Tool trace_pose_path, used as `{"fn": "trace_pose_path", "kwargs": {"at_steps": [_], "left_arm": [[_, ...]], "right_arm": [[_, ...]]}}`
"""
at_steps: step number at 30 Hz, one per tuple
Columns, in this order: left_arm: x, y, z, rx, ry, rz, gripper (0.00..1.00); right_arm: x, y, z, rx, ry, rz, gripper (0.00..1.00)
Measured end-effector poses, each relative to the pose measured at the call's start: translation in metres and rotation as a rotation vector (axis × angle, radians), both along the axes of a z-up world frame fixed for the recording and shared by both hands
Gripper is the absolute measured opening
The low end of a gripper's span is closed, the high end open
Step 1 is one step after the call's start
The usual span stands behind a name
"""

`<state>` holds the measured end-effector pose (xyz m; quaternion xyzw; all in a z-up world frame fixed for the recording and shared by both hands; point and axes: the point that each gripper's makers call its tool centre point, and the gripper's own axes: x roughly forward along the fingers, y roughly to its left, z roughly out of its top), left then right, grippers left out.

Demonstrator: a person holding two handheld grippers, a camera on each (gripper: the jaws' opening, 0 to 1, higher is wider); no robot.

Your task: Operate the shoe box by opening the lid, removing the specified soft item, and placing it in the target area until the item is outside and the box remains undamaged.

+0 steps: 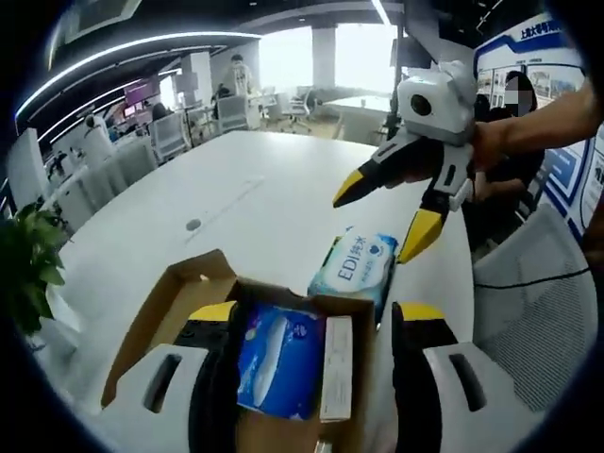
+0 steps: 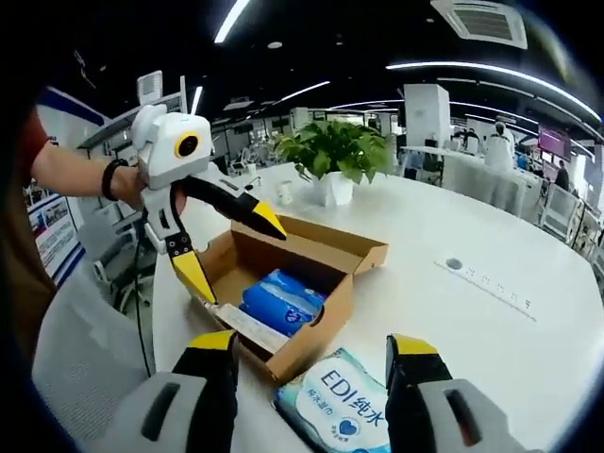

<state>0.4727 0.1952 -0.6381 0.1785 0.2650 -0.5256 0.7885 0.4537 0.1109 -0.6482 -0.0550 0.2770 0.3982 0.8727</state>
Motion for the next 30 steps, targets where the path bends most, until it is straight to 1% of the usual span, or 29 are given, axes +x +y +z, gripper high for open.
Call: {"fn": "trace_pose_path", "kwargs": {"at_steps": [5,11,13,15,22,30], "left_arm": [[-0.002,0.015,0.002,-0.026,0.004,0.039,0.65],[-0.012,0.031,0.004,-0.037,0.008,0.066,0.66],[-0.008,0.038,0.002,-0.037,0.008,0.073,0.66],[-0.011,0.044,0.001,-0.04,0.014,0.081,0.66],[-0.017,0.06,-0.004,-0.033,0.023,0.1,0.66],[-0.022,0.071,-0.006,-0.04,0.032,0.125,0.66]], "right_arm": [[-0.003,0.008,0.002,0.014,-0.002,-0.01,0.61],[-0.005,0.018,0.007,0.034,-0.006,-0.028,0.62],[-0.007,0.022,0.008,0.034,-0.009,-0.027,0.62],[-0.008,0.026,0.008,0.034,-0.008,-0.025,0.62],[-0.014,0.04,0.009,0.033,-0.009,-0.012,0.63],[-0.02,0.044,0.012,0.042,-0.015,-0.009,0.63]]}}
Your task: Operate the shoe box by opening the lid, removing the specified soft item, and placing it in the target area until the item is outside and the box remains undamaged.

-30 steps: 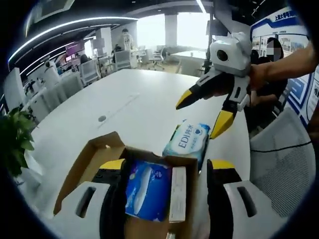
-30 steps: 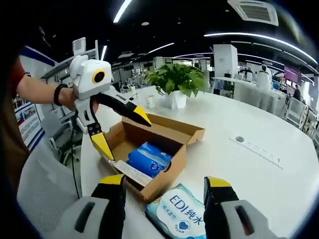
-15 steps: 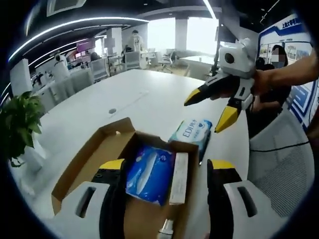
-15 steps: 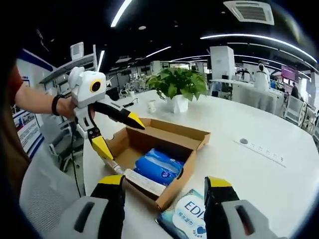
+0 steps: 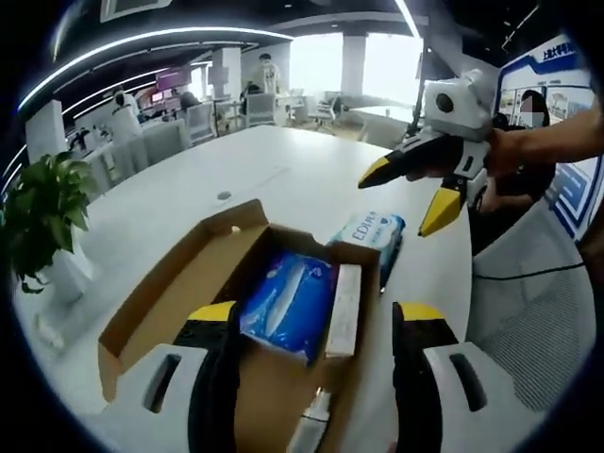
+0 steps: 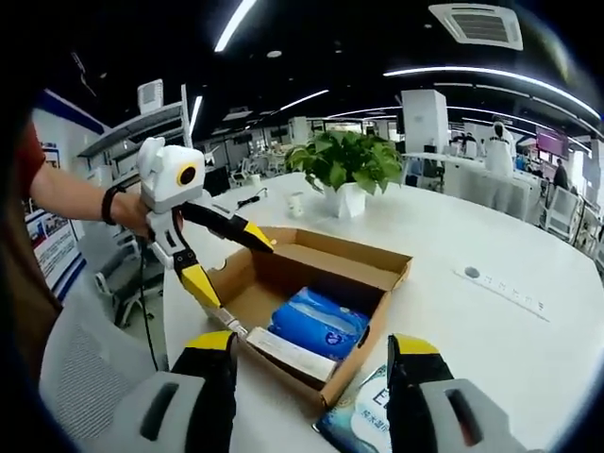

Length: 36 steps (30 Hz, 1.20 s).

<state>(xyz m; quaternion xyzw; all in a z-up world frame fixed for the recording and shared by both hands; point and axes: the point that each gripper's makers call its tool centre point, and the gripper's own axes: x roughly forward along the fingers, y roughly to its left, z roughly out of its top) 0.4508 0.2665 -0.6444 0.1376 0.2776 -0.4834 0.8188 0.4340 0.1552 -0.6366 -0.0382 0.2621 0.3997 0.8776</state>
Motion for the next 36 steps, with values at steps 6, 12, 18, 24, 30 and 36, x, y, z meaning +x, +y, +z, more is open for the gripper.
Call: {"fn": "trace_pose_path", "kwargs": {"at_steps": [6,12,18,24,30,36], "left_arm": [[-0.002,0.004,-0.002,0.002,0.0,0.01,0.66],[0.005,0.008,-0.009,0.026,0.007,0.015,0.66],[0.018,0.007,-0.021,0.117,-0.007,-0.034,0.65],[0.028,0.0,-0.038,0.207,-0.004,-0.094,0.65],[0.034,-0.008,-0.05,0.26,0.005,-0.145,0.64],[0.039,-0.013,-0.063,0.307,0.009,-0.181,0.63]], "right_arm": [[-0.003,-0.002,-0.002,-0.005,0.004,-0.004,0.62],[-0.006,-0.002,-0.003,-0.015,0.006,-0.002,0.62],[-0.012,0.002,-0.004,-0.017,0.008,0.004,0.62],[-0.017,0.008,-0.003,-0.009,0.011,0.001,0.62],[-0.018,0.008,-0.005,-0.016,0.013,-0.003,0.62],[-0.017,0.011,-0.006,-0.014,0.019,-0.002,0.62]]}}
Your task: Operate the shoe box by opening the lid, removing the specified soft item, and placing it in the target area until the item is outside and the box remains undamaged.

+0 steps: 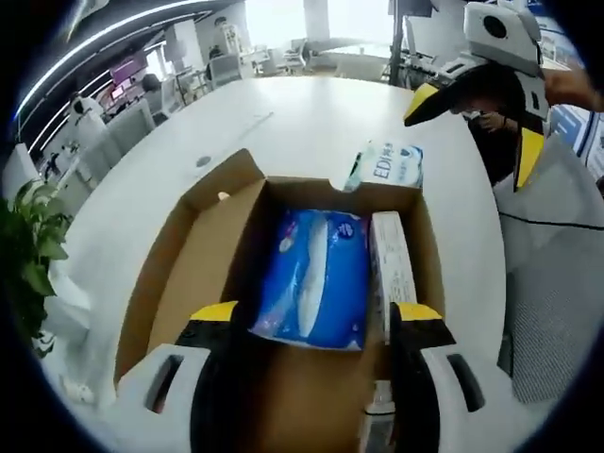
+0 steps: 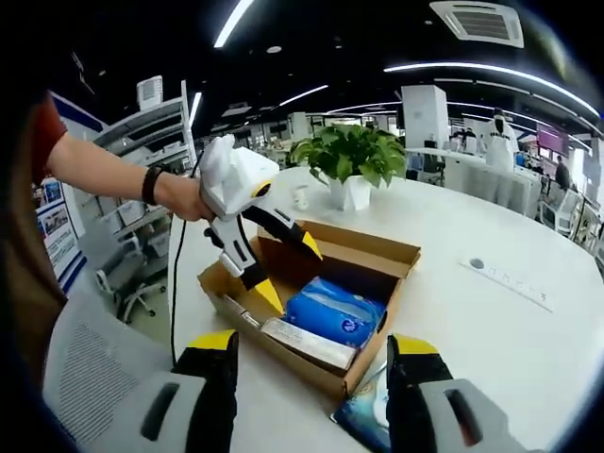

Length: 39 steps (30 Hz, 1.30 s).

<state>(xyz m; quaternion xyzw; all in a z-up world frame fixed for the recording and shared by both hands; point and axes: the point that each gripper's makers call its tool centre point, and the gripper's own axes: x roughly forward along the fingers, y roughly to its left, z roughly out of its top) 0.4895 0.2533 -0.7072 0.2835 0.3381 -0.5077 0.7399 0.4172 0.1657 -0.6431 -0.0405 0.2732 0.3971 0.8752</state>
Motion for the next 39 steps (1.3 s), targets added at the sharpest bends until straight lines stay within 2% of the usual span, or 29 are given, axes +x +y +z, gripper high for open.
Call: {"fn": "trace_pose_path", "kwargs": {"at_steps": [3,15,26,29,39], "left_arm": [[-0.001,0.0,-0.01,0.066,-0.019,-0.062,0.63],[0.011,-0.011,-0.02,0.071,0.014,-0.07,0.62],[0.007,-0.017,-0.045,0.134,0.046,-0.12,0.61],[0.005,-0.016,-0.052,0.153,0.054,-0.124,0.61],[-0.002,-0.002,-0.056,0.158,0.039,-0.143,0.56]], "right_arm": [[0.003,0.002,0.0,0.001,0.001,0.001,0.62],[0.011,0.005,-0.003,-0.002,0.014,0.01,0.61],[0.013,0.009,-0.005,0.007,0.021,0.016,0.61],[0.014,0.009,-0.007,0.002,0.025,0.022,0.61],[0.016,0.021,-0.014,-0.015,0.032,0.057,0.61]]}}
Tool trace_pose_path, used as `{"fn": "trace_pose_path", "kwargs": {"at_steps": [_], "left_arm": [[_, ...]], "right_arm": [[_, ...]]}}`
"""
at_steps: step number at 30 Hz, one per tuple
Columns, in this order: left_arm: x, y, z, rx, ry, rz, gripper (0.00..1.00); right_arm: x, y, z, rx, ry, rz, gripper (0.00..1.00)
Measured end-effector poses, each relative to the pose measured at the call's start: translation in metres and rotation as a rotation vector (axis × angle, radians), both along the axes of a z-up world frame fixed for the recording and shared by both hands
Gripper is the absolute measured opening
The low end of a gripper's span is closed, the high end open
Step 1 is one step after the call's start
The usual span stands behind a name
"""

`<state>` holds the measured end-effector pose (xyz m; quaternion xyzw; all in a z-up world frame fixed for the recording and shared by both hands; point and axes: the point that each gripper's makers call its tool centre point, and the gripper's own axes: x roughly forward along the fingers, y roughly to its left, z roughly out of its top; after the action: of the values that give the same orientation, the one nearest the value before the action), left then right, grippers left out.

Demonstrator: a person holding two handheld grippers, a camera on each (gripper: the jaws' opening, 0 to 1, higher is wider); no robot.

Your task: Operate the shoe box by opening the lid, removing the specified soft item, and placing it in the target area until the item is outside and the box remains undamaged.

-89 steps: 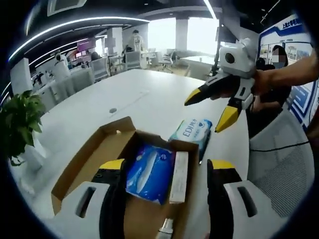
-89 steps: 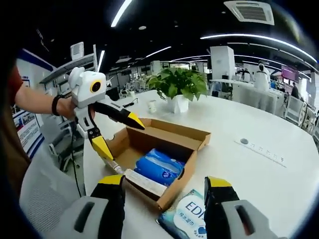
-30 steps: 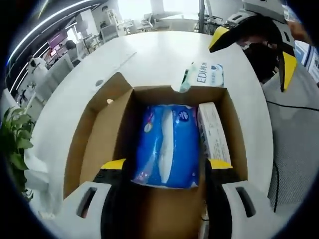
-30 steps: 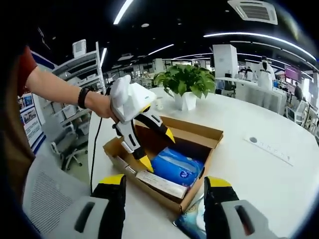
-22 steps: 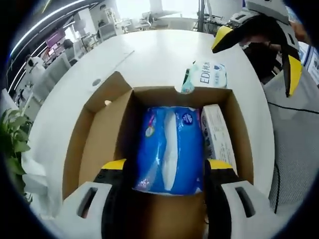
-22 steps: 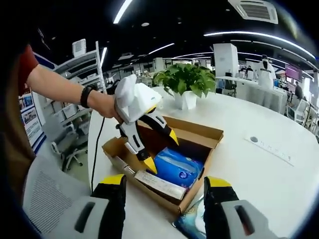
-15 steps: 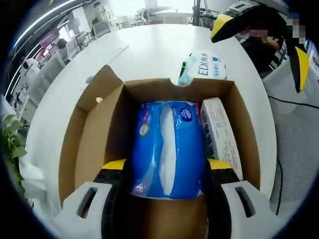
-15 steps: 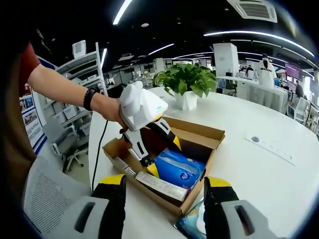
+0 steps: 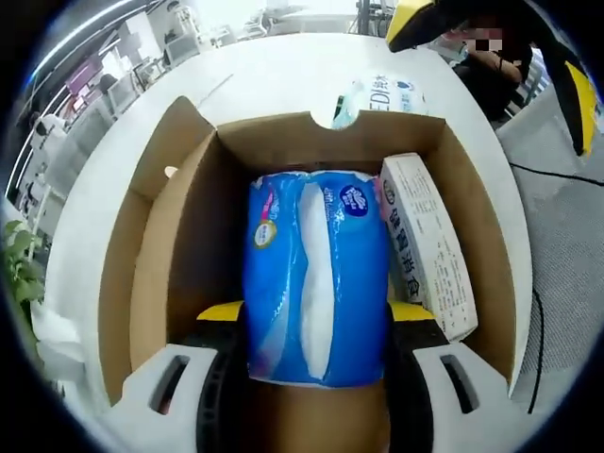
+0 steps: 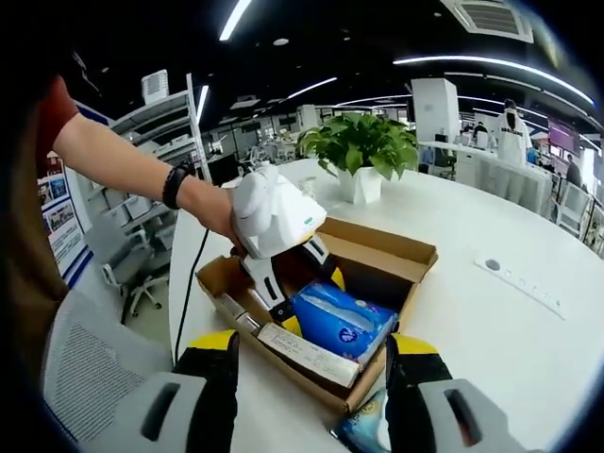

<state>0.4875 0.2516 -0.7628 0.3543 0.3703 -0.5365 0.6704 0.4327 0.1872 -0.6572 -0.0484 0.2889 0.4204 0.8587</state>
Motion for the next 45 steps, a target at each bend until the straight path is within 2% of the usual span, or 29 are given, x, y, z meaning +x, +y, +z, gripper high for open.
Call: {"fn": "trace_pose_path", "kwargs": {"at_steps": [22,31,34,39,45], "left_arm": [[-0.021,0.077,-0.003,0.046,0.001,0.024,0.57],[-0.019,0.084,-0.002,0.045,-0.01,0.034,0.58],[-0.017,0.085,0.001,0.035,-0.021,0.03,0.61],[-0.013,0.085,0.011,0.001,-0.032,0.054,0.66],[-0.012,0.09,0.009,-0.01,-0.017,0.095,0.69]], "right_arm": [[0.012,0.066,-0.011,-0.086,-0.005,0.193,0.61],[0.015,0.087,-0.016,-0.122,-0.001,0.251,0.61],[0.02,0.09,-0.021,-0.177,-0.011,0.286,0.61],[0.029,0.099,-0.027,-0.224,-0.01,0.333,0.61],[0.035,0.116,-0.043,-0.286,0.0,0.422,0.64]]}}
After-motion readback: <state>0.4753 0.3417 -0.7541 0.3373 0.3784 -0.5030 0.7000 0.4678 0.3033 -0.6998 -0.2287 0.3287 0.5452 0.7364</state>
